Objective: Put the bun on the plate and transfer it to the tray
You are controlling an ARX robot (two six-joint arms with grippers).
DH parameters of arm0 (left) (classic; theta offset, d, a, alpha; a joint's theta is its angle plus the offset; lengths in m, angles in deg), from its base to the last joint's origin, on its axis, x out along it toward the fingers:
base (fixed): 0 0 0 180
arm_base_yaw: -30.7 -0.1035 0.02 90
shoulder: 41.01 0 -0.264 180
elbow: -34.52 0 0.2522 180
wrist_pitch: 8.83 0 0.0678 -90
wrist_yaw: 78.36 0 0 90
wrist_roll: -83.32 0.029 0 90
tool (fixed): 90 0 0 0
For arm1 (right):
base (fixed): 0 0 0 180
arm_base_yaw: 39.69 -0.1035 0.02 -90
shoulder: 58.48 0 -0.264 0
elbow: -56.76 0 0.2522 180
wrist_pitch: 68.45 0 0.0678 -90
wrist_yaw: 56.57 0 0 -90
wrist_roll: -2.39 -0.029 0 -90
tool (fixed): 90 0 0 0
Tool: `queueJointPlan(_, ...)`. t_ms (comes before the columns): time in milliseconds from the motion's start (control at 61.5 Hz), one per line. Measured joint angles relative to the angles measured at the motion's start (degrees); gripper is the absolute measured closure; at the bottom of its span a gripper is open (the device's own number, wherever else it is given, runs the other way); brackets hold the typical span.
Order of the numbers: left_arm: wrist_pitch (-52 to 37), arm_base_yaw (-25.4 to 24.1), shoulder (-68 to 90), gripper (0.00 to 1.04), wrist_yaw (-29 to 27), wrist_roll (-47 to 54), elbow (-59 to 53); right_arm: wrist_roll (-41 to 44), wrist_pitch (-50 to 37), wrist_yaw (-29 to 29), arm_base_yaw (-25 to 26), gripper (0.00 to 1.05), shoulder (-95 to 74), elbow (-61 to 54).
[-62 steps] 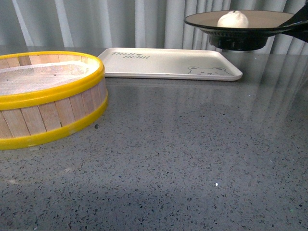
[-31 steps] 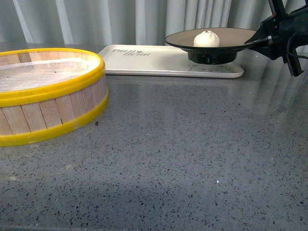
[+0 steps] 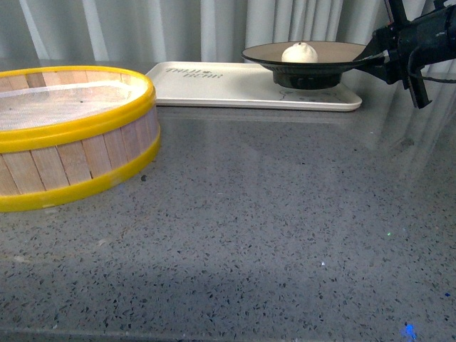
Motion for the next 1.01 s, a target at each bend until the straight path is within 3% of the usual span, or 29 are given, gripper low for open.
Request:
queueJointPlan(650, 0.00, 0.00, -0.02, 0.07, 0.02, 0.00, 0.00, 1.53, 9.33, -0.74, 0.48, 1.01, -5.27, 9.25)
queueJointPlan(1008, 0.00, -0.02, 0.00, 0.07, 0.02, 0.00, 0.00, 1.62, 11.63, -1.27, 0.46, 0.40, -5.44, 11.47)
